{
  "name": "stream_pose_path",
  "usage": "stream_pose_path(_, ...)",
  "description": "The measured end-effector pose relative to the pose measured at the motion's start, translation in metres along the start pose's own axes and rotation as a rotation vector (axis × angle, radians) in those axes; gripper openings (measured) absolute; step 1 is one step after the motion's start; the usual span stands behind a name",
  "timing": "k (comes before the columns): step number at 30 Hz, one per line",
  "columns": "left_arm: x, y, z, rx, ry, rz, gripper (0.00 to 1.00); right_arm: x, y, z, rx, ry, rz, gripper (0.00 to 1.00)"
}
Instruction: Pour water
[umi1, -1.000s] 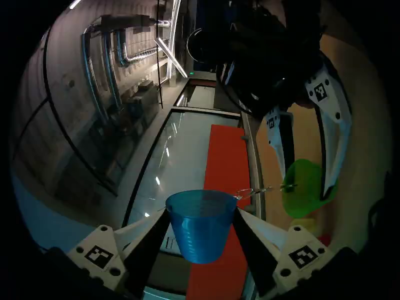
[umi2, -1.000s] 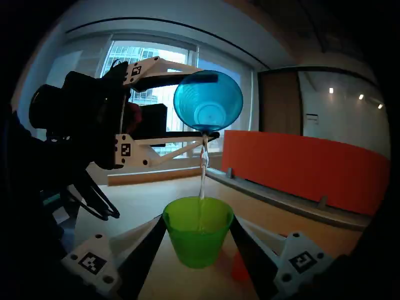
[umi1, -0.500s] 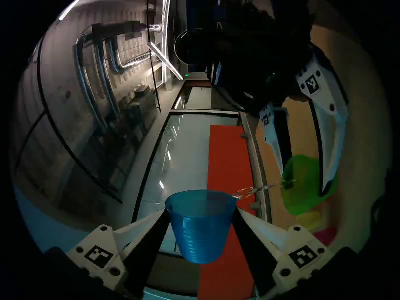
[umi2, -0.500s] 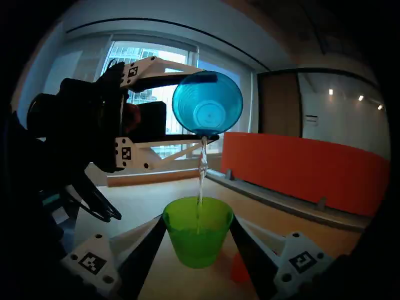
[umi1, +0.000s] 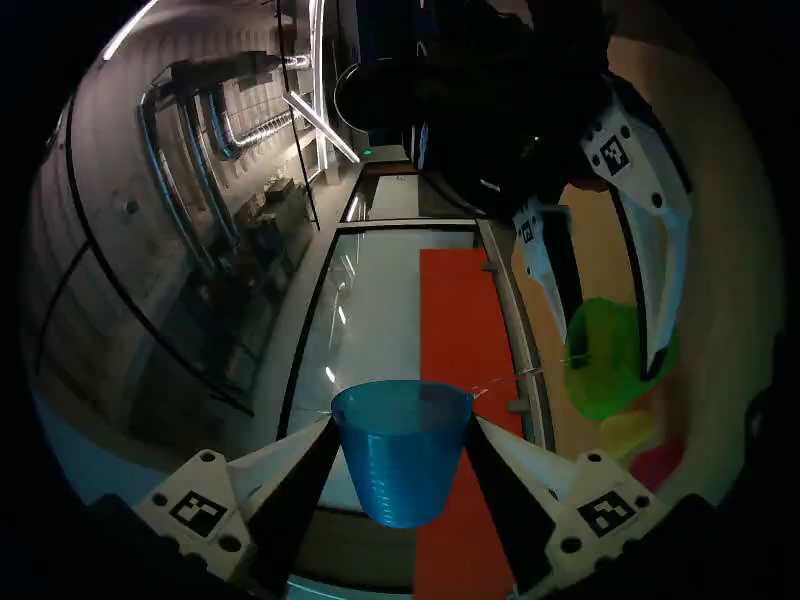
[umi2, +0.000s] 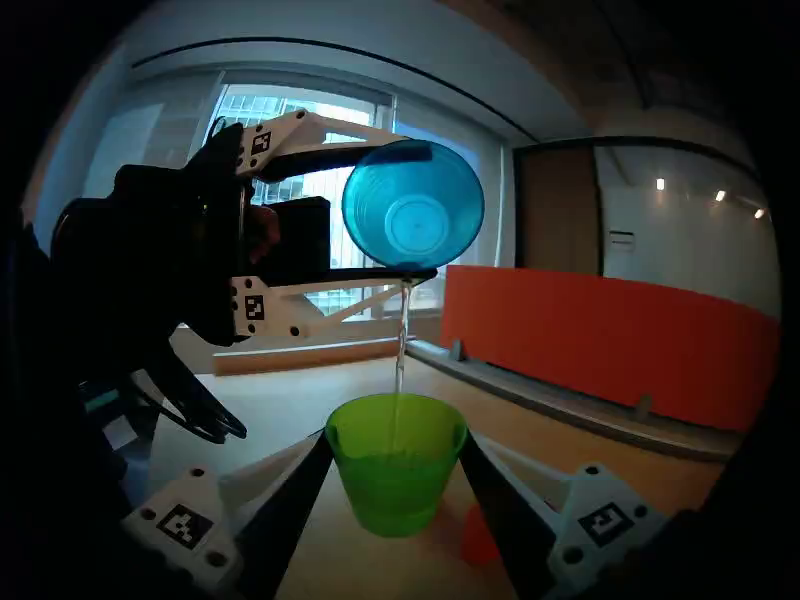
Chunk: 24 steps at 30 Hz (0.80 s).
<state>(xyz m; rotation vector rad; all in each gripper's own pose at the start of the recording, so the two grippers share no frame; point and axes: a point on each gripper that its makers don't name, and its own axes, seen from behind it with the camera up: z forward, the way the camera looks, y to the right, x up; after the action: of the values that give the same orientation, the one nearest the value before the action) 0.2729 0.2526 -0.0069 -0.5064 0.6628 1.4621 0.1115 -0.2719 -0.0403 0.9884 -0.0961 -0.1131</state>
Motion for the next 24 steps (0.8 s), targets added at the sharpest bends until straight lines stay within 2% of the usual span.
stream_pose_path(5,0.0013,0.0041,0.0009,-0.003,0.001,0.020,0.86,-0.0007,-0.0004,0.0001,0.000,0.001,0.002,0.91)
stream_pose_path(15,0.0019,0.0051,0.0020,-0.010,0.004,0.011,0.85,-0.0025,0.0009,-0.0001,-0.002,0.000,0.005,0.91)
stream_pose_path(19,0.0010,0.0068,0.0027,-0.014,0.002,-0.006,0.85,-0.0027,0.0016,-0.0002,-0.004,0.002,0.008,0.91)
stream_pose_path(24,-0.0014,0.0055,0.0043,-0.014,-0.001,-0.054,0.85,-0.0033,0.0027,-0.0004,-0.006,0.003,0.008,0.91)
